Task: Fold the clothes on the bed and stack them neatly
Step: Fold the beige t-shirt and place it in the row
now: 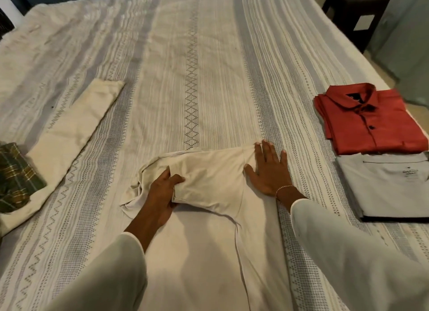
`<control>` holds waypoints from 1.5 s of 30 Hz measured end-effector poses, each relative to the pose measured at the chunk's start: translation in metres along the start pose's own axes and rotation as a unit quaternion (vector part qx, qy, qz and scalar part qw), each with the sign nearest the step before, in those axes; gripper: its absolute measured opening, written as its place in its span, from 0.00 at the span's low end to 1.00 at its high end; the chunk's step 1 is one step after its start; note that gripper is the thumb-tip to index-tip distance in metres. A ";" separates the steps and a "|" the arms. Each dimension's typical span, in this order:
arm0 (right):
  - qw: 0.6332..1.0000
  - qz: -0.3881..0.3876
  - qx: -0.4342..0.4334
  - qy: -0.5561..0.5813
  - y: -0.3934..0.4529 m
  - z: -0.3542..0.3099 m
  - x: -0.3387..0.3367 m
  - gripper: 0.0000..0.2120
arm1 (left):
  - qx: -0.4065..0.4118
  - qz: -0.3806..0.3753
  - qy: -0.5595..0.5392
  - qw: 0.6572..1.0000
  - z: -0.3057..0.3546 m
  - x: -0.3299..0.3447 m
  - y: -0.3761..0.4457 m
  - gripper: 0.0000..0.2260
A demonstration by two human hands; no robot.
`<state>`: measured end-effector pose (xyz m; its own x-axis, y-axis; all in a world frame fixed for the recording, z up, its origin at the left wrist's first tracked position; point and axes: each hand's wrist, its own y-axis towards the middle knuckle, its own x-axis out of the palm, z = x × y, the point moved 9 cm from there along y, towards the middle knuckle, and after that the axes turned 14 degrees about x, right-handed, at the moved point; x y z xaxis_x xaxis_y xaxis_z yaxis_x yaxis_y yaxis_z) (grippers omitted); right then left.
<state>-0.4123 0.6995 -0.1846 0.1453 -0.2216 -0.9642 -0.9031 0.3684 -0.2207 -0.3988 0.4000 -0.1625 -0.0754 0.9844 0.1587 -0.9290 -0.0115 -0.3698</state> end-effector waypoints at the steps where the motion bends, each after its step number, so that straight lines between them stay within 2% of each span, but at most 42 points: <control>1: 1.000 -0.001 -0.003 0.004 -0.002 0.000 -0.002 0.47 | 0.009 -0.001 -0.005 1.000 0.004 0.004 -0.002 0.17; 3: 0.997 0.035 -0.023 0.072 -0.016 -0.008 -0.016 0.42 | 0.041 -0.006 0.000 0.999 0.016 0.016 -0.004 0.19; 5: 0.962 0.022 -0.030 0.269 -0.039 -0.018 -0.030 0.37 | 0.083 -0.024 0.057 0.995 0.031 0.039 -0.009 0.21; 6: 0.916 -0.017 -0.010 0.402 -0.051 -0.022 -0.031 0.35 | 0.108 -0.041 0.099 0.988 0.038 0.056 -0.014 0.22; 7: 0.841 -0.068 0.023 0.536 -0.062 -0.024 -0.033 0.31 | 0.132 -0.064 0.134 0.980 0.042 0.076 -0.018 0.24; 9: 0.643 -0.180 0.091 0.739 -0.072 -0.028 -0.026 0.25 | 0.157 -0.150 0.173 0.961 0.039 0.125 -0.030 0.28; 10: 0.581 -0.225 0.120 0.773 -0.076 -0.028 -0.021 0.24 | 0.161 -0.200 0.198 0.946 0.031 0.149 -0.036 0.28; 11: 0.568 -0.248 0.142 0.772 -0.078 -0.022 -0.018 0.25 | 0.166 -0.239 0.237 0.927 0.021 0.169 -0.042 0.26; 12: 0.582 -0.254 0.165 0.755 -0.077 -0.014 -0.012 0.23 | 0.172 -0.256 0.287 0.907 0.011 0.179 -0.046 0.24; 13: 0.615 -0.243 0.190 0.726 -0.075 -0.003 -0.005 0.19 | 0.194 -0.245 0.351 0.883 0.006 0.185 -0.048 0.25; 14: 0.657 -0.216 0.217 0.689 -0.071 0.012 0.003 0.15 | 0.228 -0.215 0.413 0.855 0.005 0.185 -0.049 0.26; 15: 0.680 -0.198 0.222 0.670 -0.068 0.022 0.007 0.13 | 0.273 -0.178 0.470 0.821 0.008 0.185 -0.052 0.24; 17: 0.683 -0.210 0.199 0.671 -0.061 0.027 0.011 0.17 | 0.335 -0.138 0.525 0.770 0.010 0.185 -0.058 0.21; 19: 0.681 -0.229 0.162 0.676 -0.059 0.019 0.002 0.21 | 0.341 -0.167 0.564 0.733 -0.003 0.186 -0.056 0.23; 21: 0.702 -0.227 0.141 0.660 -0.056 0.015 -0.010 0.22 | 0.329 -0.199 0.593 0.708 -0.024 0.183 -0.050 0.26; 23: 0.721 -0.211 0.128 0.647 -0.049 0.015 -0.015 0.21 | 0.330 -0.205 0.600 0.699 -0.037 0.175 -0.047 0.29; 26: 0.722 -0.211 0.126 0.647 -0.041 0.018 -0.009 0.21 | 0.318 -0.192 0.602 0.707 -0.053 0.161 -0.043 0.30; 27: 0.739 -0.191 0.123 0.634 -0.039 0.022 -0.009 0.21 | 0.310 -0.188 0.611 0.704 -0.058 0.157 -0.043 0.31; 29: 0.820 -0.105 0.101 0.554 -0.034 0.030 -0.016 0.22 | 0.299 -0.170 0.620 0.705 -0.063 0.149 -0.042 0.33; 31: 0.911 -0.009 0.083 0.404 -0.036 0.032 -0.027 0.23 | 0.289 -0.151 0.631 0.704 -0.066 0.145 -0.041 0.35; 32: 0.947 0.035 0.080 0.309 -0.040 0.030 -0.031 0.24 | 0.284 -0.145 0.637 0.702 -0.067 0.145 -0.041 0.35; 33: 0.967 0.077 0.075 0.230 -0.046 0.027 -0.035 0.24 | 0.281 -0.139 0.639 0.702 -0.066 0.147 -0.043 0.36; 35: 0.973 0.167 0.048 0.155 -0.061 0.018 -0.044 0.22 | 0.275 -0.129 0.629 0.715 -0.061 0.150 -0.044 0.35; 37: 0.969 0.215 0.022 0.120 -0.073 0.006 -0.044 0.20 | 0.278 -0.115 0.623 0.722 -0.047 0.152 -0.040 0.35; 39: 0.978 0.187 -0.006 0.090 -0.078 -0.003 -0.027 0.23 | 0.302 -0.132 0.644 0.690 -0.031 0.159 -0.028 0.36; 43: 0.993 0.103 -0.006 0.063 -0.080 0.002 0.007 0.32 | 0.351 -0.258 0.665 0.606 -0.032 0.172 0.006 0.26; 45: 0.994 0.099 -0.001 0.051 -0.080 0.003 0.009 0.36 | 0.346 -0.278 0.677 0.587 -0.041 0.160 0.019 0.28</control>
<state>-0.3379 0.6709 -0.1757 -0.0770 -0.2359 -0.9687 -0.9106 0.4123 -0.0280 -0.4139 0.5640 -0.1815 0.2315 0.1022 -0.9675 -0.6338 0.7703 -0.0703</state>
